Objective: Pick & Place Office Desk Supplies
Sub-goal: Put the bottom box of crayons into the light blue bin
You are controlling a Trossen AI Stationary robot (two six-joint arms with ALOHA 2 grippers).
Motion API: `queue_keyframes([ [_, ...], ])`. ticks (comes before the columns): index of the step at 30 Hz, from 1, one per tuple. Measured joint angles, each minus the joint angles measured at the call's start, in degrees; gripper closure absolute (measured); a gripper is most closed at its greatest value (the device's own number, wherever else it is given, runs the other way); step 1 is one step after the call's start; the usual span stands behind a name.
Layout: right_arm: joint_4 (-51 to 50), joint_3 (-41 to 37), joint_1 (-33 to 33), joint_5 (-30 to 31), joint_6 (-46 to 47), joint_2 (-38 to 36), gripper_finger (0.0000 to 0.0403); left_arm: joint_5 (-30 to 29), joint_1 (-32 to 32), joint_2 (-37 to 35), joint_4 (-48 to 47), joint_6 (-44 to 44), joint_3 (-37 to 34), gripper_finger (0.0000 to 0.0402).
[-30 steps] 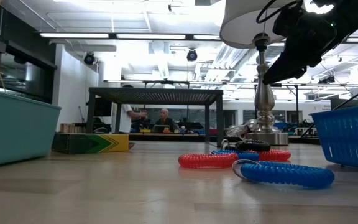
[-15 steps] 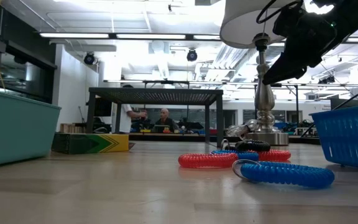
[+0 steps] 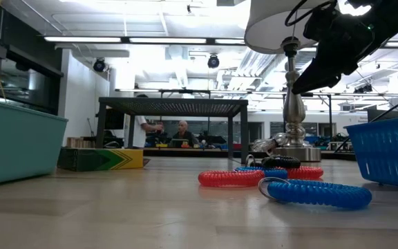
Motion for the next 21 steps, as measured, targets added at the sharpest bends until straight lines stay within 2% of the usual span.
queue_keyframes([
  [18, 0.0, 0.0, 0.0, 0.0, 0.0, 0.0, 0.0279, -1.5, 0.0, 0.0, -0.5, -0.2, 0.0, 0.0267],
  [21, 0.0, 0.0, 0.0, 0.0, 0.0, 0.0, 0.0279, -1.7, 0.0, 0.0, -0.6, -1.2, 0.0, 0.0256],
])
